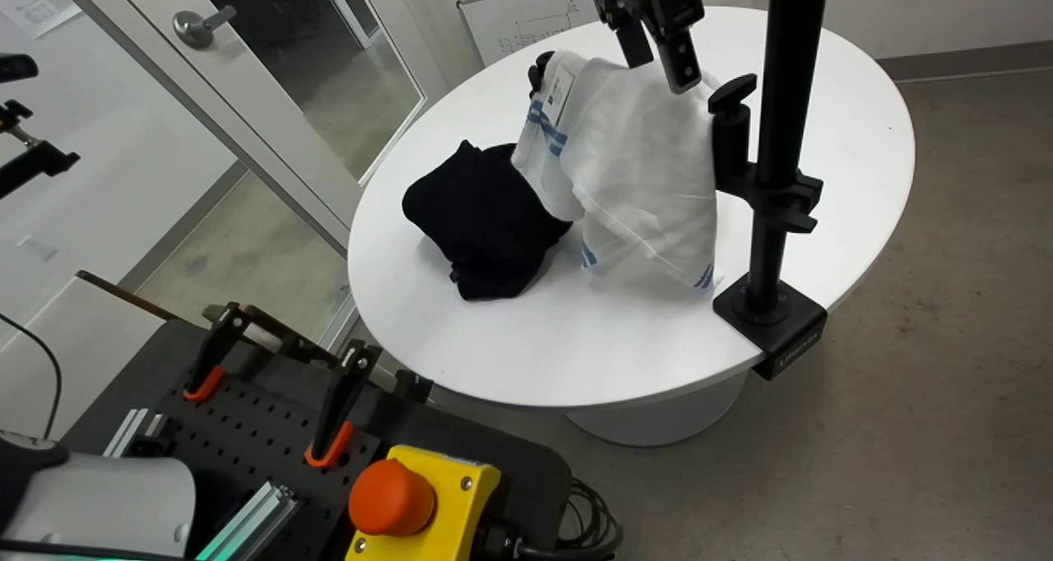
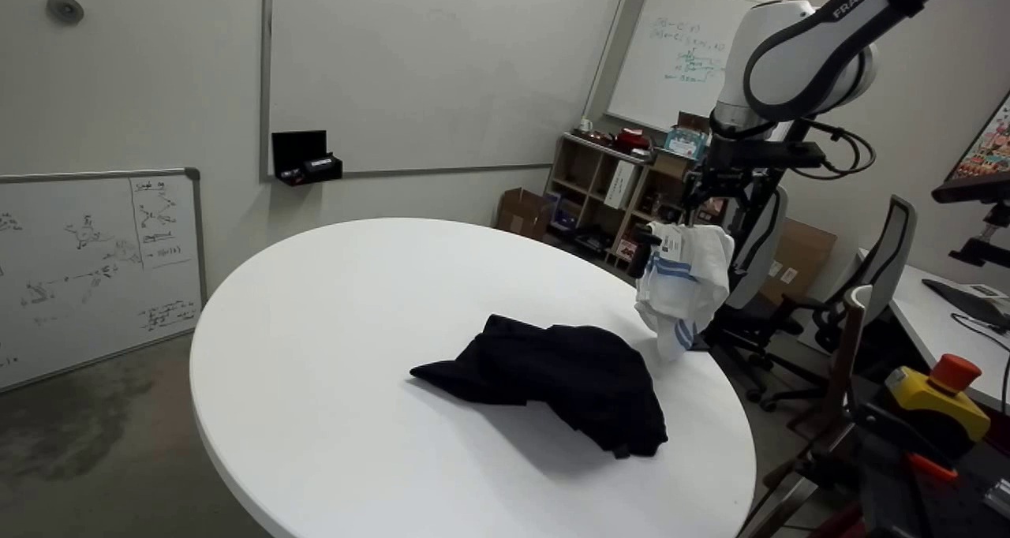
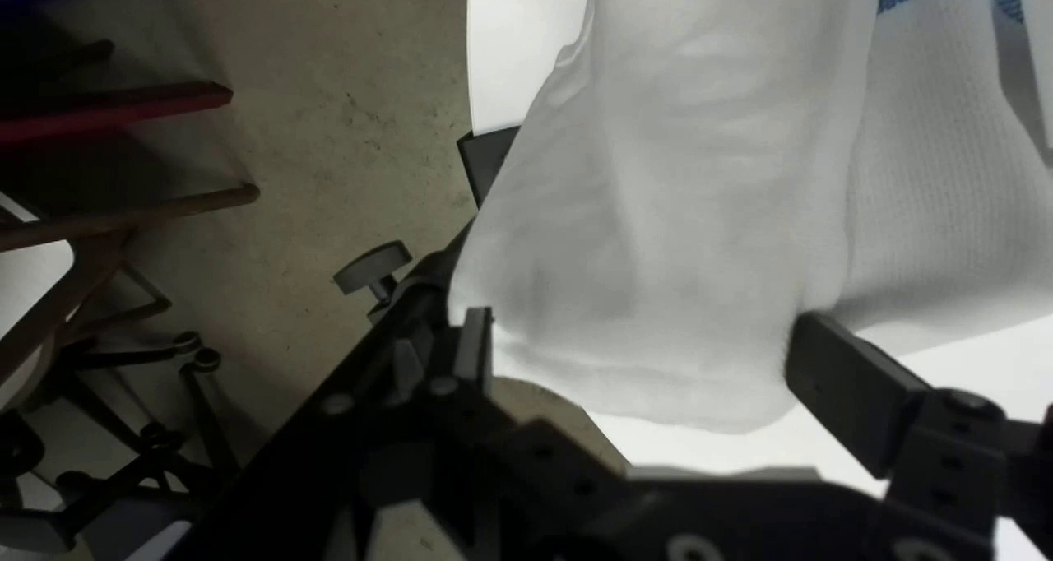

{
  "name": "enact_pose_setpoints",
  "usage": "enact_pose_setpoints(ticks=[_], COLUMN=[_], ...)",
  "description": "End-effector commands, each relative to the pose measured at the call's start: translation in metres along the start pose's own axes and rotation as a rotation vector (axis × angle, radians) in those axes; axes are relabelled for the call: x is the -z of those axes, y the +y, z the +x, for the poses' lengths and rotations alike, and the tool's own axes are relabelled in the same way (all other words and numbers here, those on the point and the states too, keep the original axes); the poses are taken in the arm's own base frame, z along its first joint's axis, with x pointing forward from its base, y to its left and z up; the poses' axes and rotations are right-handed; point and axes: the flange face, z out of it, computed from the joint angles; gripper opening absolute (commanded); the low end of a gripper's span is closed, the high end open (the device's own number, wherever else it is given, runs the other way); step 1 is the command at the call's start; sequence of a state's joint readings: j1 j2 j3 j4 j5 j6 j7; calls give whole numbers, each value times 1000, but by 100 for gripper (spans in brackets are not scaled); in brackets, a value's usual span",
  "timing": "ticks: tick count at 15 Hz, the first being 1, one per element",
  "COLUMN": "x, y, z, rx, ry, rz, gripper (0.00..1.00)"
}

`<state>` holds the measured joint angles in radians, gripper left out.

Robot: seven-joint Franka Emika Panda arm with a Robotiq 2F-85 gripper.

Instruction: Unhang the towel from the object and put it on the table

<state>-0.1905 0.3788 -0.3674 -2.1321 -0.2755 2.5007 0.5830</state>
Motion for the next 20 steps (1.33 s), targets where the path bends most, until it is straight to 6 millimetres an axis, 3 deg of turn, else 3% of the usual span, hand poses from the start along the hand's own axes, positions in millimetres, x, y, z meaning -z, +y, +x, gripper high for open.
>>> enact_pose_setpoints(ticks=[1,9,12,14,18,20], x=[-5,-4,1,17,77,116], y=[-9,-12,-9,-5,7,13], z=[8,14,17,19,17,13], rx=[-2,4,-5,-17,-17,9], ry=[22,25,22,12,40,86], rz=[-28,-32,-20,24,172,250], gripper=[62,1,0,1,1,1])
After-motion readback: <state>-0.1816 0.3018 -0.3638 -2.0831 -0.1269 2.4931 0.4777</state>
